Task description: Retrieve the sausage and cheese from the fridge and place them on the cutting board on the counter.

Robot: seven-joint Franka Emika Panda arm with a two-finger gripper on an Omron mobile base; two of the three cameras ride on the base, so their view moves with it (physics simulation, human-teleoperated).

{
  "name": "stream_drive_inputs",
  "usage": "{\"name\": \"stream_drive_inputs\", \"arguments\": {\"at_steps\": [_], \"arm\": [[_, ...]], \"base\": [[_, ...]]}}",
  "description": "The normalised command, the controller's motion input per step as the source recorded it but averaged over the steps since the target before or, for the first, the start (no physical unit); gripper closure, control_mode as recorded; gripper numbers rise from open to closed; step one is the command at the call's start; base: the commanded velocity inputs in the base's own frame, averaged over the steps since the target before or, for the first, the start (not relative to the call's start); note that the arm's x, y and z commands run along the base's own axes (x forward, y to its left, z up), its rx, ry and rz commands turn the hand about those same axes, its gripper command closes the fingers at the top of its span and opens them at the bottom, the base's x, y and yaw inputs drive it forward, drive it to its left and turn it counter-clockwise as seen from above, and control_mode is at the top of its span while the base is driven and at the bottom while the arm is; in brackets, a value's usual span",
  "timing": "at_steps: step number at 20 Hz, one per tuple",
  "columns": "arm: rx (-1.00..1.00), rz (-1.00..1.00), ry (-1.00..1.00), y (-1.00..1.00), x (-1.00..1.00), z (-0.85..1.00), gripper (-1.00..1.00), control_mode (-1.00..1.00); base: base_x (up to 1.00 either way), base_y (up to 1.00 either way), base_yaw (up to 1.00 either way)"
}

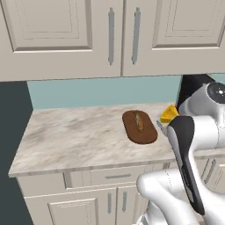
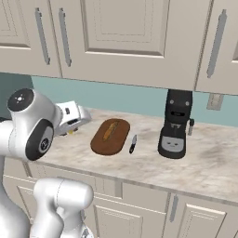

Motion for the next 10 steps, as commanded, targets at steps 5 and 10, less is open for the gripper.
{"name": "stream_drive_inputs", "arguments": {"at_steps": [5,10], "arm": [[0.08,0.0,0.18,-0.2,0.66,-0.54,1.0,-1.0],[0.07,0.0,0.05,-0.15,0.53,-0.46,1.0,-1.0]], "base": [[0.0,0.0,0.0],[0.0,0.0,0.0]]}}
